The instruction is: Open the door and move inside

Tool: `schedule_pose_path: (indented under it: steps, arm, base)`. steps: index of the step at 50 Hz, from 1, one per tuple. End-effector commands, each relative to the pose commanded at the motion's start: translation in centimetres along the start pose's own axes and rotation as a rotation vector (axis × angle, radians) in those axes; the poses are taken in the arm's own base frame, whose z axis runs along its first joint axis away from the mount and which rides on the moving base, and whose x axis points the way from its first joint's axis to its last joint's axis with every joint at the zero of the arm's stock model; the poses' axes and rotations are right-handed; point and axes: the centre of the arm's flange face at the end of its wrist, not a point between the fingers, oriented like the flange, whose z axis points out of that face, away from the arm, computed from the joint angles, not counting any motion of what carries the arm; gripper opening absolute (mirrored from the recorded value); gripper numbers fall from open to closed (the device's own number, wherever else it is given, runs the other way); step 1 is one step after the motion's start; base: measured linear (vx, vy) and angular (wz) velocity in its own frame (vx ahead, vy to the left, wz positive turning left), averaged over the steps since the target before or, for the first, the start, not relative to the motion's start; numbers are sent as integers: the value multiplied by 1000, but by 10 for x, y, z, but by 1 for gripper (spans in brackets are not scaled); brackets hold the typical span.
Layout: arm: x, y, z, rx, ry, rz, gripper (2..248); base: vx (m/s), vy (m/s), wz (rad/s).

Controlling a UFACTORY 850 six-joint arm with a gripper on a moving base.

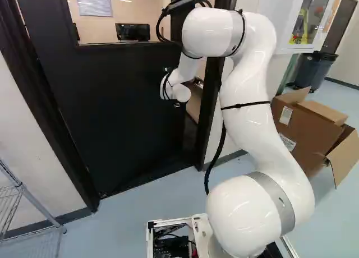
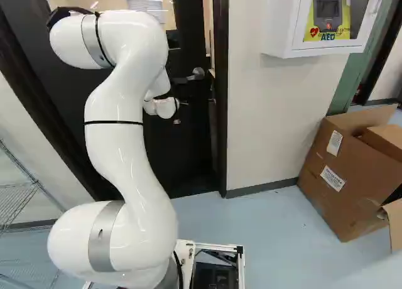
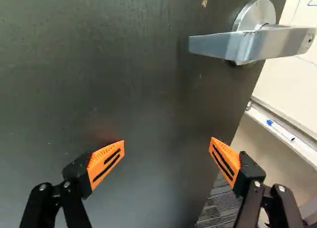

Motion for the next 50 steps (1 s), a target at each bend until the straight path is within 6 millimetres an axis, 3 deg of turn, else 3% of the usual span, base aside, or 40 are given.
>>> schedule_pose_path:
  steps: [50]
  arm:
    - [-4,-54,71,71,69,-7,247]
  base:
    - [0,0,0]
